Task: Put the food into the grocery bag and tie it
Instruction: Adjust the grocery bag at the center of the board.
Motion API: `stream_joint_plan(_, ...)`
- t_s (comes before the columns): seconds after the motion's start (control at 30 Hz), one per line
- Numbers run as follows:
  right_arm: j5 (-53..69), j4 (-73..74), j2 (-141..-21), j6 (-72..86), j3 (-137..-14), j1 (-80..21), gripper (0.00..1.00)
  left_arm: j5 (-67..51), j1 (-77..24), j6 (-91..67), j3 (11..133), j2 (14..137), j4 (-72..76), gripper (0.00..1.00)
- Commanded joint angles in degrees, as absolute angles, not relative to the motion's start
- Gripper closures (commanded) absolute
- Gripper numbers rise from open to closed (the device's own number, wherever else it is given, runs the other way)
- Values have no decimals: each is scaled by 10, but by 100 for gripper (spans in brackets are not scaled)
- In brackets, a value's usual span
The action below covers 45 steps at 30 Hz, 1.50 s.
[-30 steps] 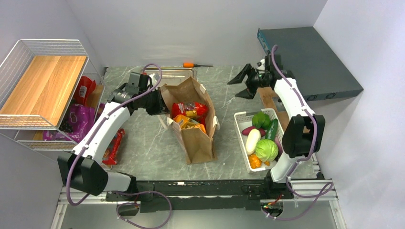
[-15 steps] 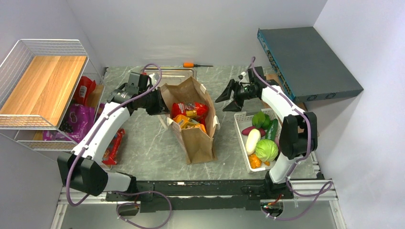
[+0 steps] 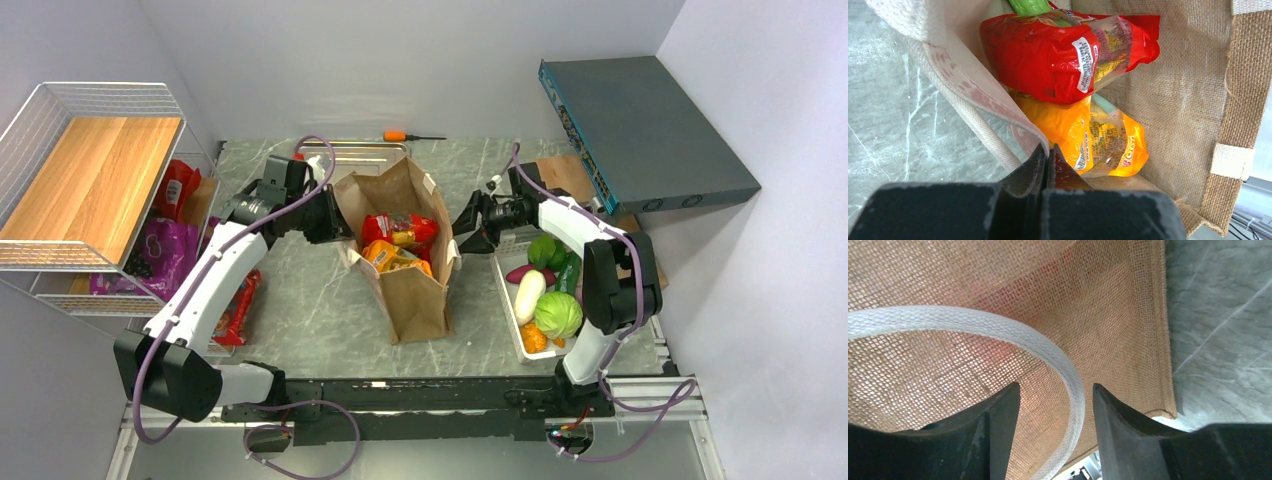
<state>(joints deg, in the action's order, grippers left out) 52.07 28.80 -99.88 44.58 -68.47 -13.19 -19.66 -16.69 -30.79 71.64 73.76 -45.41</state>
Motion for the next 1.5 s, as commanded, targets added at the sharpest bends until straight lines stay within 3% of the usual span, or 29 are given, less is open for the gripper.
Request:
stream_joint_plan(0.0, 570, 230, -1008, 466, -664, -144, 45, -201, -162, -300, 721, 715, -395, 100)
stream_joint_plan(0.3, 594, 234, -1018, 450, -641, -153, 54, -200, -162, -303, 728, 719, -383, 100)
stream_joint_plan(0.47, 583, 274, -1017, 419, -646, -153, 69, -202, -162, -306, 724, 719, -378, 100)
stream_joint_plan(0.6, 546, 343, -1007, 384, -694, -152, 89, -200, -163, -306, 728, 721, -380, 100)
stream_joint_plan(0.77, 487, 439, -978, 360, -787, -153, 97, -193, -163, -304, 749, 726, -406, 99)
stream_joint_plan(0.87, 446, 499, -973, 346, -855, -152, 99, -189, -162, -300, 764, 731, -420, 86)
stream_joint_plan(0.97, 416, 550, -976, 327, -920, -152, 100, -182, -162, -301, 770, 724, -422, 61)
stream_joint_plan(1.17, 361, 627, -984, 302, -1020, -147, 100, -156, -162, -289, 813, 714, -455, 20)
stream_joint_plan(1.27, 348, 644, -979, 298, -1044, -141, 100, -141, -163, -282, 838, 709, -479, 10)
stream_joint_plan(1.47, 338, 681, -963, 292, -1083, -114, 100, -110, -162, -275, 886, 698, -537, 9)
